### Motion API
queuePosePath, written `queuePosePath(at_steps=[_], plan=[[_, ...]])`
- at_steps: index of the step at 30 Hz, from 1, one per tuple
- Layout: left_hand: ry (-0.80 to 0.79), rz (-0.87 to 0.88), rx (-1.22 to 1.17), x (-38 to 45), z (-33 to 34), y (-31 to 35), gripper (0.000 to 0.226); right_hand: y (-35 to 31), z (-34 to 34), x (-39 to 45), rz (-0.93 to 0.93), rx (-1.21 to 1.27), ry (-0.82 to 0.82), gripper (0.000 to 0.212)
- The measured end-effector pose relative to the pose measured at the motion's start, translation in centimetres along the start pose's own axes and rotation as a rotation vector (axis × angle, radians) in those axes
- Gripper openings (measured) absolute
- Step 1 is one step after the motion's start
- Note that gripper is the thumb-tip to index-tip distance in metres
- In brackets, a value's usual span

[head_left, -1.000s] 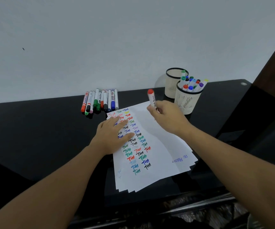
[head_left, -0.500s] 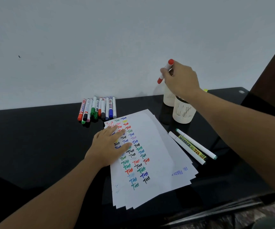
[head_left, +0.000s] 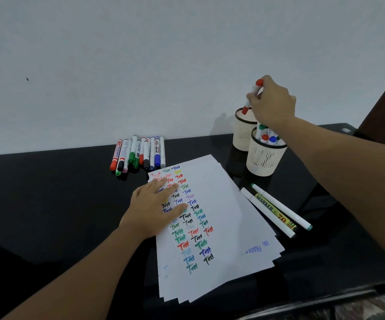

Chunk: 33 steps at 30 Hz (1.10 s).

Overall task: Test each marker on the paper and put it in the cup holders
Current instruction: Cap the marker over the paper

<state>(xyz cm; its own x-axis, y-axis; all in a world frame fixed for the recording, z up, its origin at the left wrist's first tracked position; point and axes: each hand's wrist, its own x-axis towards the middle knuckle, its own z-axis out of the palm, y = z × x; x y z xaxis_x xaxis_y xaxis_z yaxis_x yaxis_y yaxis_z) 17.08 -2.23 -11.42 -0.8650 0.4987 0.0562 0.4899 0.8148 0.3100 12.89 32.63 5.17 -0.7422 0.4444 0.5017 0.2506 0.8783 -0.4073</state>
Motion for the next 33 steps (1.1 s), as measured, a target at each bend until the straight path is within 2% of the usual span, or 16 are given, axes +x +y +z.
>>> queuePosePath(at_steps=[12,16,19,26,30,33], plan=[[-0.006,-0.006,0.020,0.1,0.0,-0.1,0.081,0.8,0.2,1.6,0.090,-0.015,-0.185,0.027],[-0.008,-0.003,0.015,0.2,-0.1,0.0,0.082,1.0,0.0,1.6,0.106,0.017,-0.176,0.033],[-0.013,-0.009,0.016,0.2,-0.1,0.1,0.082,0.8,-0.1,1.1,0.087,0.036,-0.134,0.023],[-0.013,-0.011,0.004,0.1,-0.1,0.0,0.084,-1.8,-0.6,-1.2,-0.057,0.040,-0.102,0.012],[0.008,-0.013,-0.024,0.0,-0.3,0.3,0.083,-4.8,-0.3,-3.9,-0.237,-0.001,-0.115,0.015],[0.041,-0.015,-0.074,-0.2,-0.2,0.4,0.090,-7.1,1.1,-6.8,-0.399,-0.023,-0.160,0.017]])
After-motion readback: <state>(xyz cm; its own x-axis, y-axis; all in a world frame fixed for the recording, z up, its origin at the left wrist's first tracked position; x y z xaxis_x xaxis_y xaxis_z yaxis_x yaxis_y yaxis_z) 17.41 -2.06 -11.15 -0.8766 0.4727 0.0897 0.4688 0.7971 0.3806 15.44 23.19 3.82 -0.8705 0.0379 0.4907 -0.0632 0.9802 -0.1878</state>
